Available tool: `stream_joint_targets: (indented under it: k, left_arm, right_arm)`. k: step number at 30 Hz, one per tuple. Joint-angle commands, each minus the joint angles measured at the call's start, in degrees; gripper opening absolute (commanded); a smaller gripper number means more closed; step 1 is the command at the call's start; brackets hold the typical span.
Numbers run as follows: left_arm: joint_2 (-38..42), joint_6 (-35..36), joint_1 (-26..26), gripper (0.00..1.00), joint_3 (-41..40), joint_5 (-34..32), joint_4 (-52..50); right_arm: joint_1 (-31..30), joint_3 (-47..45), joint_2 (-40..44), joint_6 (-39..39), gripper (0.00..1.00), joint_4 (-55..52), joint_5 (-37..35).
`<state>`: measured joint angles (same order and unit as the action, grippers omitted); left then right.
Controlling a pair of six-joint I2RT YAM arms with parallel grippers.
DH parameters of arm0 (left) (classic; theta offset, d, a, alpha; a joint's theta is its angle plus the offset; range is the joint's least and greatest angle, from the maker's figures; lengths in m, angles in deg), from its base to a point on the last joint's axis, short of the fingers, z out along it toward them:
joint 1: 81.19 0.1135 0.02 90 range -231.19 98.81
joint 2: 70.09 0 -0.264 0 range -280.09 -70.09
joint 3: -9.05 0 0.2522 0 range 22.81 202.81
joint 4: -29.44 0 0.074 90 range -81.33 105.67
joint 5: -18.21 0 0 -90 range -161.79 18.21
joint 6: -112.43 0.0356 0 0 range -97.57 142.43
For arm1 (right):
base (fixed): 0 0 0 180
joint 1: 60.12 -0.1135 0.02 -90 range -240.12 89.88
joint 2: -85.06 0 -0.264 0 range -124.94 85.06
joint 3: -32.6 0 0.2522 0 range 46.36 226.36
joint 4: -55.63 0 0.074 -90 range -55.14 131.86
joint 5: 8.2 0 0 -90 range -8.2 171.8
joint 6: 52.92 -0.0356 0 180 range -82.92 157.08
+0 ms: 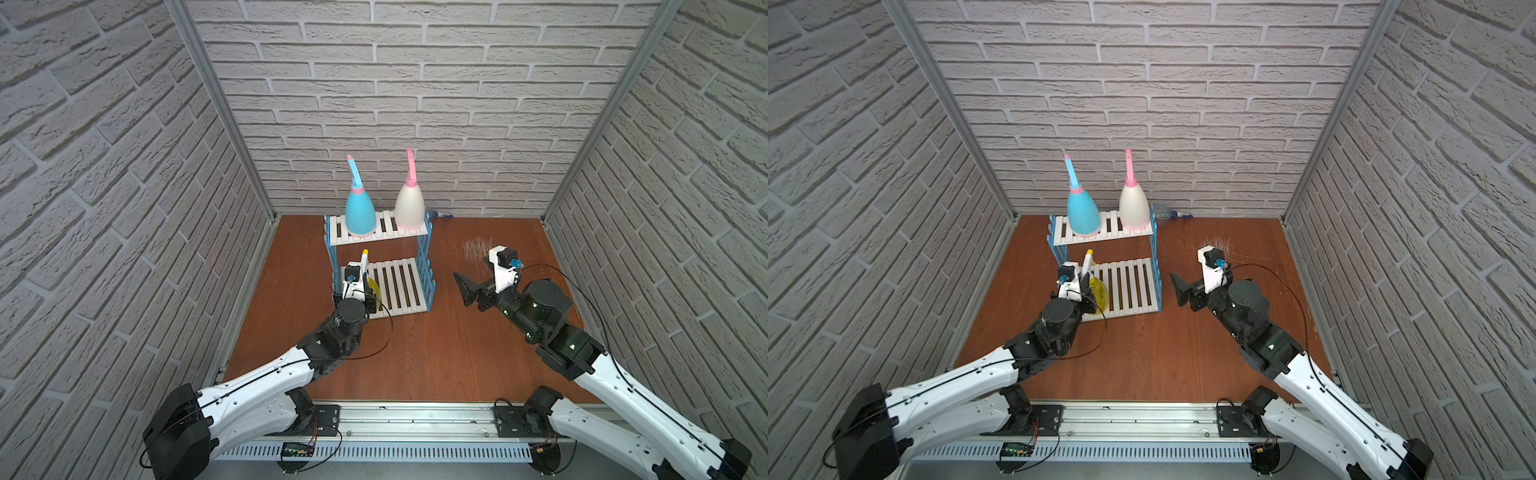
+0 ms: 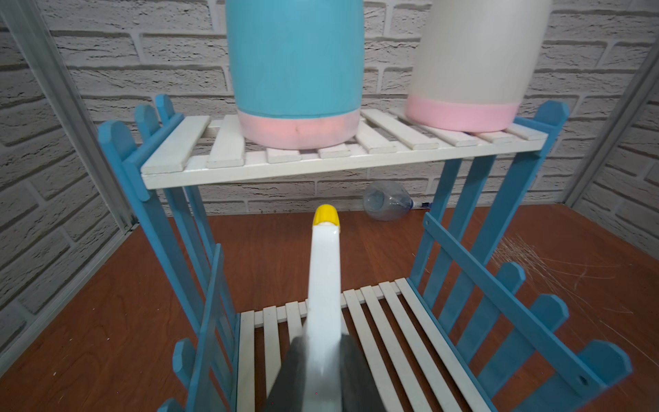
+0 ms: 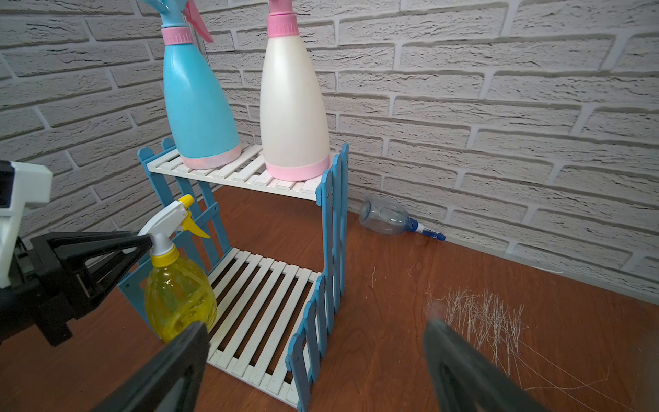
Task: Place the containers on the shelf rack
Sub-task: 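Place the container on the shelf.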
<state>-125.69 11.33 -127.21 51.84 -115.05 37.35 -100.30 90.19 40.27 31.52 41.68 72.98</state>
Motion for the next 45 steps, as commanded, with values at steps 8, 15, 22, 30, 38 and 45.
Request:
stream_joint_targets:
  k: [8, 15, 22, 30, 38, 45]
  left_arm:
    - [-4.4, -4.3, 1.7, 0.00, -1.0, -5.0, 8.1]
    - [-9.6, -4.6, 1.8, 0.00, 0.5, -9.3, 10.4]
    - [-13.3, -5.0, 1.8, 0.00, 0.9, -10.0, 12.4]
    - [-15.1, -6.2, 2.1, 0.00, 0.7, -10.6, 12.9]
    - [-15.9, -7.0, 2.2, 0.00, 0.1, -10.2, 12.0]
    - [-16.0, -8.5, 2.2, 0.07, 0.0, -9.7, 9.9]
  right_arm:
    - [0.2, -1.9, -0.2, -2.0, 0.99, 4.8, -1.8]
    - [0.4, -1.4, -0.8, -1.5, 0.99, 4.7, -1.8]
    - [0.6, -1.3, -1.1, -1.4, 0.99, 4.7, -1.8]
    - [0.9, -1.2, -1.9, -1.6, 0.99, 4.9, -1.3]
    - [1.0, -1.1, -2.3, -1.7, 0.99, 5.1, -0.9]
    - [1.1, -1.1, -2.9, -1.7, 0.99, 5.3, -0.1]
